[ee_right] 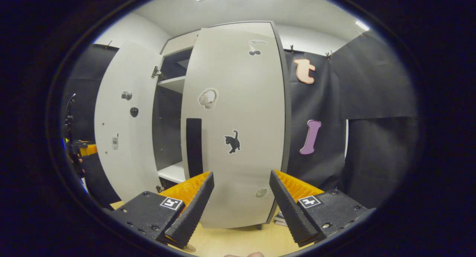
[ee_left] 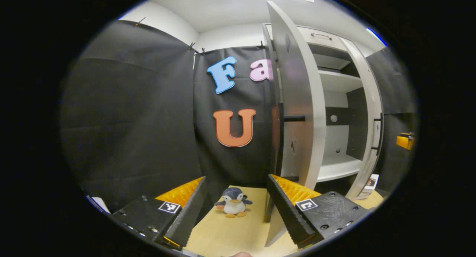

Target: Grasp the bottle in the cabinet with the left hand and place it on the coaster, then close the right door with the right hand and the left door with the left hand.

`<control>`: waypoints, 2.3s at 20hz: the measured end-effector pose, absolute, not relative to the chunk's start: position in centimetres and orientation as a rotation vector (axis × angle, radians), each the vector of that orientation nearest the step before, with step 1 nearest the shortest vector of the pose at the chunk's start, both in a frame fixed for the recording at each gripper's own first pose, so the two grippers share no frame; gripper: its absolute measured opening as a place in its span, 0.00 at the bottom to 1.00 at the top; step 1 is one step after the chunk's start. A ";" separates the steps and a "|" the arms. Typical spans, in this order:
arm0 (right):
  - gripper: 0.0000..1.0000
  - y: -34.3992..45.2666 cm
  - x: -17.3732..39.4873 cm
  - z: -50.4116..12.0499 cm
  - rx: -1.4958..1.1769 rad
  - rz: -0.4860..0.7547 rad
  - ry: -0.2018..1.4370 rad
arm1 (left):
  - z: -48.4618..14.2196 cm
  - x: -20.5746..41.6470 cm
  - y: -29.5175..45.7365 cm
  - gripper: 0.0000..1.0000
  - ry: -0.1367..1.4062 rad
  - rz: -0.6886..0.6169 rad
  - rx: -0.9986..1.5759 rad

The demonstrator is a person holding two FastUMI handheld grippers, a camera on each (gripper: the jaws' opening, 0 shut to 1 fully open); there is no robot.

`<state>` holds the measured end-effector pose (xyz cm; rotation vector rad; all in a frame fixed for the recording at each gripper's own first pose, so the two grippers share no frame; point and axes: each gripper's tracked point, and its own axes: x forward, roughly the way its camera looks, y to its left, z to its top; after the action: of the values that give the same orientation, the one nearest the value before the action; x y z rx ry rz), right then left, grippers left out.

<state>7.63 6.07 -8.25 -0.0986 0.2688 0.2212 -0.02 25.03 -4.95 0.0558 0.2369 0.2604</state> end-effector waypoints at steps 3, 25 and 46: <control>0.98 5.3 7.1 -7.8 -0.098 0.209 0.260 | -4.5 1.3 25.6 1.00 0.245 0.230 0.008; 0.98 2.0 6.2 -7.5 -0.034 0.215 0.253 | -4.7 1.2 17.6 0.87 0.273 0.092 -0.032; 0.98 -2.7 4.7 -6.8 -0.049 0.138 0.222 | -5.6 5.9 6.3 0.95 0.232 -0.115 -0.185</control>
<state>4.67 -2.67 -6.83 -0.0487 0.2218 0.1381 5.94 6.29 -5.63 -0.1849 0.2324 -0.1152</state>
